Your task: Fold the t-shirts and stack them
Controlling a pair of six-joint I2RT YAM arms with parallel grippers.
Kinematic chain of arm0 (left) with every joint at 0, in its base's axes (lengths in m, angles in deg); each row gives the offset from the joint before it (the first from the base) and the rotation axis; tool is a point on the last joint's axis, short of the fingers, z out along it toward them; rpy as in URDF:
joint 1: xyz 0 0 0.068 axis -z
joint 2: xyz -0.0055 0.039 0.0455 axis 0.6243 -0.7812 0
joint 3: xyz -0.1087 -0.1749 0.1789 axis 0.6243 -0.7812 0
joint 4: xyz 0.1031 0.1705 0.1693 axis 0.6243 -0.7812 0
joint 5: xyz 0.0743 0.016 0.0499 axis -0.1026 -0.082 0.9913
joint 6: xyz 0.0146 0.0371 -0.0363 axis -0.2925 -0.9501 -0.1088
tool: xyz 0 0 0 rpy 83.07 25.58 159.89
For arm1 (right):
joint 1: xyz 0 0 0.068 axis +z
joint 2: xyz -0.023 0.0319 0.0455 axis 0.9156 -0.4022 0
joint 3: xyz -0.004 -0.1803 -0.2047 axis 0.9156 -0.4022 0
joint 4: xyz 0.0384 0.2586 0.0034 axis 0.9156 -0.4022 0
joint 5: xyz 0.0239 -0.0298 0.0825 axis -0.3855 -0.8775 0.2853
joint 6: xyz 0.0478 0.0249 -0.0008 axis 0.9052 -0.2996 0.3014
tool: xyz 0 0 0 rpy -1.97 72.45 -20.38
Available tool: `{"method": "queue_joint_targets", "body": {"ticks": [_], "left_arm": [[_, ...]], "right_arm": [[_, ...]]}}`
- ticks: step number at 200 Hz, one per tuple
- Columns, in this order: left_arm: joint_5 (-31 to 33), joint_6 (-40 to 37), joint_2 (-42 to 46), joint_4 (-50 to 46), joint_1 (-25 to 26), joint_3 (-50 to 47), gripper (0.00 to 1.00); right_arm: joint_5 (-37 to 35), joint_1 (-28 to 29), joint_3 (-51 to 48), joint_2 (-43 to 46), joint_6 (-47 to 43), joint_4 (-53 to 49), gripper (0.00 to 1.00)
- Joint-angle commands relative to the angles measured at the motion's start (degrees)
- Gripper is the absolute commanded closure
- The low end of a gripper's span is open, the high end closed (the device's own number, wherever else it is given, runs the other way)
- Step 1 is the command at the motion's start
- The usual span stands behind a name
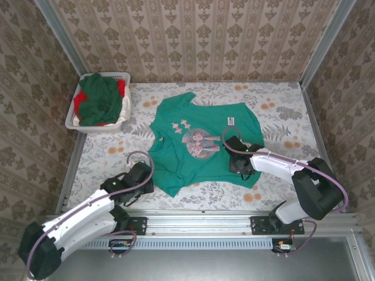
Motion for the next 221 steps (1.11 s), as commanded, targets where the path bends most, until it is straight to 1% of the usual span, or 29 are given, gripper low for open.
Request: {"method": "queue_joint_targets", "body": {"ticks": [1,21,57,66,75,76,78,83,85,87,97,101,103,112,120,142,152,164,182,203,209,221], "left_arm": [[-2.5,0.9,4.3,-6.0,1.7,3.9,1.00],[-4.2,1.4,6.5,-8.8,3.0,5.9,1.00],[-6.9,2.6,7.3,-8.8,5.3,6.2,1.00],[-6.7,2.6,7.6,-9.5,5.6,6.7,1.00],[-5.1,2.6,8.2,-10.6,5.6,7.0,1.00],[-4.9,2.5,8.3,-10.7,5.6,7.0,0.98],[-4.6,2.5,8.3,-11.0,5.7,7.0,0.91],[-2.8,2.5,8.2,-11.7,5.6,6.7,0.68],[-2.3,2.6,8.1,-11.9,5.6,6.6,0.62],[-1.4,2.6,7.9,-11.9,5.5,6.4,0.59],[-0.3,1.1,6.2,-9.8,4.6,4.9,0.49],[-0.5,0.2,5.1,-8.6,3.8,4.5,0.40],[-0.7,-0.2,4.5,-8.0,3.3,4.3,0.38],[-2.1,-2.3,1.4,-3.8,1.0,3.3,0.35],[-4.6,-4.2,-1.5,0.0,-1.4,2.6,0.32],[-10.9,-8.9,-7.9,8.2,-10.0,1.2,0.34],[-13.4,-11.2,-10.1,10.7,-12.7,1.0,0.36],[-14.4,-13.1,-12.4,12.2,-13.7,1.6,0.36],[-16.0,-14.4,-16.0,14.3,-13.7,2.1,0.38],[-18.4,-14.7,-18.4,17.1,-13.7,1.8,0.50],[-18.5,-14.6,-18.8,17.2,-13.7,1.8,0.56],[-19.1,-14.4,-18.5,17.1,-13.7,1.7,0.72]], "right_arm": [[0.3,-0.7,-1.0,0.6,-0.6,0.3,0.55],[0.1,-1.0,-1.1,0.1,-0.6,0.2,0.55],[-0.4,-2.2,-2.4,0.2,-0.6,0.3,0.54],[-0.3,-2.5,-2.7,0.6,-0.5,0.3,0.54],[0.1,-2.8,-2.8,0.9,-0.5,0.3,0.54],[0.1,-2.8,-2.9,1.0,-0.5,0.3,0.54],[0.2,-2.8,-2.8,1.0,-0.5,0.3,0.54],[0.3,-2.8,-2.8,1.1,-0.5,0.3,0.54],[0.4,-2.8,-2.8,1.1,-0.5,0.4,0.54],[0.6,-2.8,-2.8,1.2,-0.5,0.4,0.54],[1.2,-2.8,-2.6,1.4,-0.7,1.9,0.54],[1.4,-2.8,-2.5,1.5,-0.7,2.0,0.54],[1.5,-2.8,-2.5,1.6,-0.7,2.0,0.54],[1.7,-2.8,-2.6,1.9,-0.7,1.9,0.54],[1.9,-2.8,-2.7,2.1,-0.7,1.9,0.54],[2.1,-2.8,-3.4,3.2,-0.2,2.0,0.54],[2.1,-2.8,-3.8,3.5,-0.1,2.1,0.54],[2.1,-2.8,-4.1,3.5,0.1,2.2,0.54],[1.9,-2.8,-4.3,3.5,0.2,2.0,0.54],[1.8,-2.8,-4.4,3.5,0.4,2.1,0.54],[2.0,-2.8,-4.5,3.5,0.6,2.3,0.54],[2.2,-2.8,-4.6,3.5,0.8,2.6,0.54]]}}
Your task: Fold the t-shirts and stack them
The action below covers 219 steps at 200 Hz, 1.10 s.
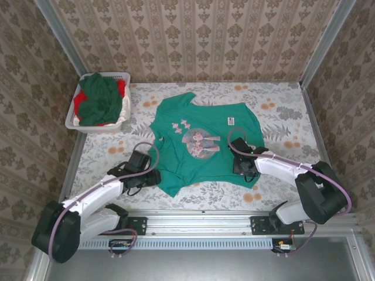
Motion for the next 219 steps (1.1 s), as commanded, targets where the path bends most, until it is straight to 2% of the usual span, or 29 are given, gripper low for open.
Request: {"method": "queue_joint_targets", "body": {"ticks": [1,34,77,95,107,134,148,153,158,179,197,219], "left_arm": [[-3.6,-1.6,0.0,3.2,-0.2,0.1,0.72],[-3.8,-0.1,6.4,-3.7,0.6,1.9,1.00],[2.4,8.9,23.3,-21.1,8.1,3.4,1.00],[2.8,14.9,27.0,-20.6,12.1,0.5,1.00],[1.8,17.6,26.9,-18.9,14.8,-1.0,1.00],[4.0,24.0,27.2,-15.9,22.0,-1.9,1.00],[4.7,25.6,27.1,-15.6,24.2,-1.4,1.00],[5.4,25.9,27.4,-16.4,24.7,-1.0,0.92],[6.0,26.0,27.6,-17.3,25.0,-0.6,0.77],[6.7,24.6,30.1,-17.0,25.1,0.5,0.50],[8.5,20.5,31.3,-16.1,23.5,3.2,0.38],[9.4,12.2,27.0,-17.4,16.8,9.6,0.27]], "right_arm": [[0.7,-0.2,-0.8,0.8,0.7,0.5,0.54],[0.6,-0.2,-0.7,0.8,0.7,0.3,0.54],[-0.3,-0.2,0.8,0.8,0.5,-0.3,0.53],[-0.3,-0.2,1.9,0.1,0.1,-0.4,0.53],[-0.4,-0.3,2.7,-0.5,-0.1,-0.6,0.53],[-0.3,-0.3,4.1,-1.0,-0.7,-1.1,0.53],[-0.2,-0.2,4.4,-1.2,-1.0,-1.1,0.53],[-0.3,-0.2,4.5,-1.1,-1.1,-1.0,0.53],[-0.2,-0.3,4.5,-1.1,-1.2,-0.8,0.53],[0.6,-0.2,5.0,-1.9,-1.4,-0.3,0.53],[1.4,-0.3,5.4,-3.2,-1.9,1.1,0.53],[2.2,-0.7,7.9,-6.7,-2.7,1.1,0.53]]}}
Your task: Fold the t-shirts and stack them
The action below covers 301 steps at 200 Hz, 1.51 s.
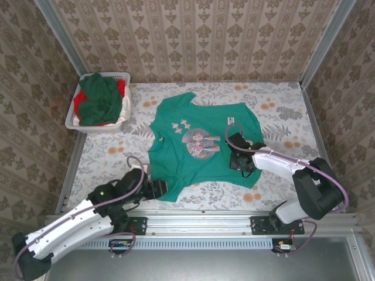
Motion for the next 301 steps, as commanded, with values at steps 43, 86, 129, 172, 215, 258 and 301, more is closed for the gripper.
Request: {"method": "queue_joint_targets", "body": {"ticks": [43,86,129,172,215,258,301], "left_arm": [[-7.4,-22.7,-24.4,9.9,-23.5,13.7,0.23],[-15.1,-30.1,-60.2,24.2,-29.0,27.5,0.29],[-19.6,-33.7,-86.7,20.7,-33.7,48.1,0.42],[-18.9,-36.5,-96.8,15.8,-37.8,60.3,0.42],[-19.9,-36.6,-89.9,18.6,-38.2,51.0,0.43],[-17.7,-34.0,-79.4,23.1,-38.1,36.4,0.38],[-15.9,-33.9,-69.7,21.9,-36.9,30.9,0.35]], "right_arm": [[3.1,-5.1,5.3,-8.1,-1.6,1.1,0.53],[6.1,-8.1,11.1,-13.5,-2.8,0.1,0.53],[8.4,-10.3,19.5,-21.2,-4.8,-1.6,0.53],[5.4,-12.4,27.8,-25.7,-6.6,-6.8,0.52],[4.7,-11.7,22.1,-17.7,-5.9,-7.6,0.50],[4.2,-7.6,9.3,-6.7,-1.7,-5.2,0.48],[2.1,-5.3,1.8,-1.2,0.2,-5.3,0.47]]}}
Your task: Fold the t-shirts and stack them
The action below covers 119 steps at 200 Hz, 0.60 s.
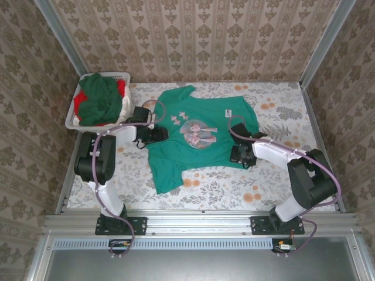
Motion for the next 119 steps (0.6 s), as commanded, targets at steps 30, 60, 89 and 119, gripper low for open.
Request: {"method": "queue_joint_targets", "body": {"ticks": [30,60,89,119], "left_arm": [[5.0,2.1,13.1,-5.3,1.2,-9.1,0.25],[8.4,3.8,25.3,-7.1,2.8,-14.8,0.00],[14.6,5.9,36.6,-10.3,11.1,-20.3,0.00],[21.5,12.3,43.6,-13.7,22.2,-28.1,0.00]], "right_arm": [[-2.2,0.4,-9.0,6.4,3.8,0.0,0.47],[-2.2,0.5,-12.1,11.5,4.5,-0.9,0.48],[-2.5,0.5,-12.6,16.7,5.3,-2.9,0.49],[-3.8,0.4,-13.4,19.0,6.5,-2.2,0.50]]}}
